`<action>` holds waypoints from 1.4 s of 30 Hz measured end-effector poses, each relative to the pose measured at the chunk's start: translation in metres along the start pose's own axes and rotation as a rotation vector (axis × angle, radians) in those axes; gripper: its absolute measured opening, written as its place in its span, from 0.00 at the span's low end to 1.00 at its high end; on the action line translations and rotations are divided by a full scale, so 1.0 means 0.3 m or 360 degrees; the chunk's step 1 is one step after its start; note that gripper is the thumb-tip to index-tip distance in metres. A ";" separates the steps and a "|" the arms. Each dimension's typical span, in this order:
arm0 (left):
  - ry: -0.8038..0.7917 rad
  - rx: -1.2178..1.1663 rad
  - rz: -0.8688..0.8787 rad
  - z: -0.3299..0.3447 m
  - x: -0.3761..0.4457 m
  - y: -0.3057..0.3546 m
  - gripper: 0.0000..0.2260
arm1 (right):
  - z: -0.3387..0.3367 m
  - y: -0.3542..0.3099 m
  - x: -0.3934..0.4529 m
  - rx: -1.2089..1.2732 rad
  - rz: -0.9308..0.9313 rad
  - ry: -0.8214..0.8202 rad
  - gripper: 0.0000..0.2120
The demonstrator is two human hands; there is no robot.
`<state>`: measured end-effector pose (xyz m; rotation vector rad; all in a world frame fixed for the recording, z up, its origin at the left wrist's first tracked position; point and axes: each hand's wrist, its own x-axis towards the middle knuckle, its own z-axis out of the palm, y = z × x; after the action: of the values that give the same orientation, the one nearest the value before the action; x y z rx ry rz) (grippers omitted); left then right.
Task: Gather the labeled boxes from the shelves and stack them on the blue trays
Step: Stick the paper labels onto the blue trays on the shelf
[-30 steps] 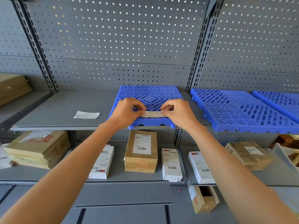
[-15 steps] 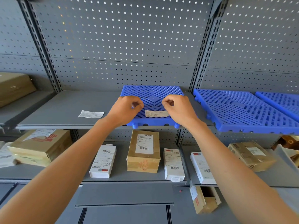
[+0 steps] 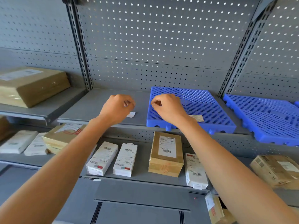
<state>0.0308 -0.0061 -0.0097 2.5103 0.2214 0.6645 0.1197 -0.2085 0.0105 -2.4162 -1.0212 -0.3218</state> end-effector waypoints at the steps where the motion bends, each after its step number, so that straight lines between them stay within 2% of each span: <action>1: 0.0001 0.0014 -0.0020 -0.017 -0.007 -0.035 0.06 | 0.019 -0.023 0.011 -0.0005 -0.0005 -0.0024 0.08; 7: -0.0058 0.0107 -0.0055 -0.087 -0.025 -0.205 0.07 | 0.131 -0.152 0.093 0.0030 -0.0071 -0.0154 0.06; 10: -0.0109 0.0155 -0.0001 -0.091 -0.016 -0.238 0.07 | 0.185 -0.185 0.133 -0.0184 -0.0045 -0.0282 0.07; 13: -0.0198 0.0276 0.0051 -0.079 0.004 -0.263 0.12 | 0.228 -0.197 0.143 -0.0290 -0.0046 -0.0369 0.08; 18: -0.0282 0.0311 0.0103 -0.050 0.027 -0.296 0.17 | 0.239 -0.199 0.144 -0.0388 -0.0086 -0.0314 0.09; 23: -0.0239 0.0227 0.0186 -0.038 0.028 -0.318 0.14 | 0.239 -0.191 0.154 -0.0478 -0.0010 -0.0349 0.13; 34: -0.0165 0.0158 0.0241 -0.041 0.009 -0.320 0.12 | 0.240 -0.211 0.141 -0.0285 0.0047 -0.0288 0.01; 42: -0.0144 0.0082 0.0208 -0.059 -0.011 -0.317 0.12 | 0.235 -0.222 0.143 -0.0180 0.0060 -0.0321 0.07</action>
<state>0.0171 0.0813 -0.0485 2.6142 0.0426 0.6015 0.1031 -0.1056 -0.0094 -2.6079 -1.0674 -0.1271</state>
